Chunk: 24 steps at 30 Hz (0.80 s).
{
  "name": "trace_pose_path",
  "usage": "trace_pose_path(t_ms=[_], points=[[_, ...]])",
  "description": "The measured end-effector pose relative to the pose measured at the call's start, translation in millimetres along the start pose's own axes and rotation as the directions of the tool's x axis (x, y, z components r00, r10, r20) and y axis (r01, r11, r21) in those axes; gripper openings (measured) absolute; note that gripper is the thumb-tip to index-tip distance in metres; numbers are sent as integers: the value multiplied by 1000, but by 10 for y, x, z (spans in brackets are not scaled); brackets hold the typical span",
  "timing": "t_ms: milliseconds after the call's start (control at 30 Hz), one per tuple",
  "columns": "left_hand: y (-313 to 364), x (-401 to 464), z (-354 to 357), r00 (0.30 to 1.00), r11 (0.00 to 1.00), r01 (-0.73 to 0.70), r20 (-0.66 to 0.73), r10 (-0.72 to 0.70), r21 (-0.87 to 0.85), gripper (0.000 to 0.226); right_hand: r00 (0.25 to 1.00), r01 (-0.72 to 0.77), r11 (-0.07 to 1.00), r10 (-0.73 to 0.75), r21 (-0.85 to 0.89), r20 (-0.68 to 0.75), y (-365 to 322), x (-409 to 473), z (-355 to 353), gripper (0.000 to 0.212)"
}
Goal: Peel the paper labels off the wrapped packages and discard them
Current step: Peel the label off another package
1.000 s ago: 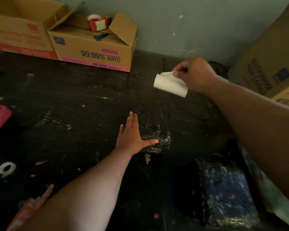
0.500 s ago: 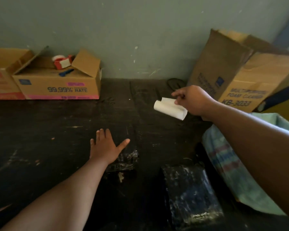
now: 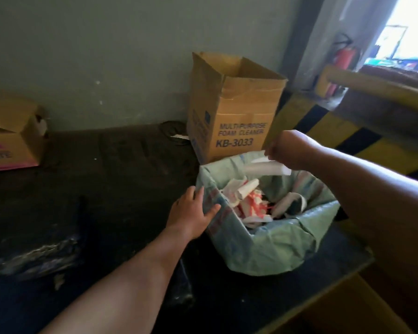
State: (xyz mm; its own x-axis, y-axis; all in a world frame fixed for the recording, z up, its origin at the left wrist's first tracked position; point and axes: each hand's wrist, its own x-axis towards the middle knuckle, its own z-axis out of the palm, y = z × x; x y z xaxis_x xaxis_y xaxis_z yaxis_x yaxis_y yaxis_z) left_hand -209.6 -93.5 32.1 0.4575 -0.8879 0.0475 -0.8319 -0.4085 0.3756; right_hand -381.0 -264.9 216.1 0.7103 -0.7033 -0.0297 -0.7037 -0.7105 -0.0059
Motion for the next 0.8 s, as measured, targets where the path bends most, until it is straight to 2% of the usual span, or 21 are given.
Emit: trace_pose_path(t_ms=[67, 200, 267, 400, 567, 700, 800], points=[[342, 78, 186, 999, 1000, -24, 32, 24, 3, 83, 996, -86, 996, 86, -7, 3, 313, -127, -34, 20], [780, 239, 398, 997, 1000, 9, 82, -8, -11, 83, 986, -161, 987, 160, -17, -44, 839, -206, 1, 24], [868, 292, 477, 992, 998, 57, 113, -54, -16, 86, 980, -193, 981, 192, -5, -52, 1003, -229, 37, 30], [868, 365, 545, 980, 994, 96, 171, -103, 46, 93, 969, -233, 972, 234, 21, -79, 1184, -271, 100, 24], [884, 361, 575, 981, 995, 86, 174, -91, 41, 91, 971, -213, 977, 215, 33, -103, 1277, -255, 162, 25], [896, 350, 587, 979, 994, 97, 176, -103, 43, 90, 981, -128, 991, 122, -36, -150, 1274, -192, 155, 27], [896, 345, 597, 982, 995, 96, 164, -99, 29, 89, 976, -163, 987, 163, 12, -145, 1284, -105, 159, 25]])
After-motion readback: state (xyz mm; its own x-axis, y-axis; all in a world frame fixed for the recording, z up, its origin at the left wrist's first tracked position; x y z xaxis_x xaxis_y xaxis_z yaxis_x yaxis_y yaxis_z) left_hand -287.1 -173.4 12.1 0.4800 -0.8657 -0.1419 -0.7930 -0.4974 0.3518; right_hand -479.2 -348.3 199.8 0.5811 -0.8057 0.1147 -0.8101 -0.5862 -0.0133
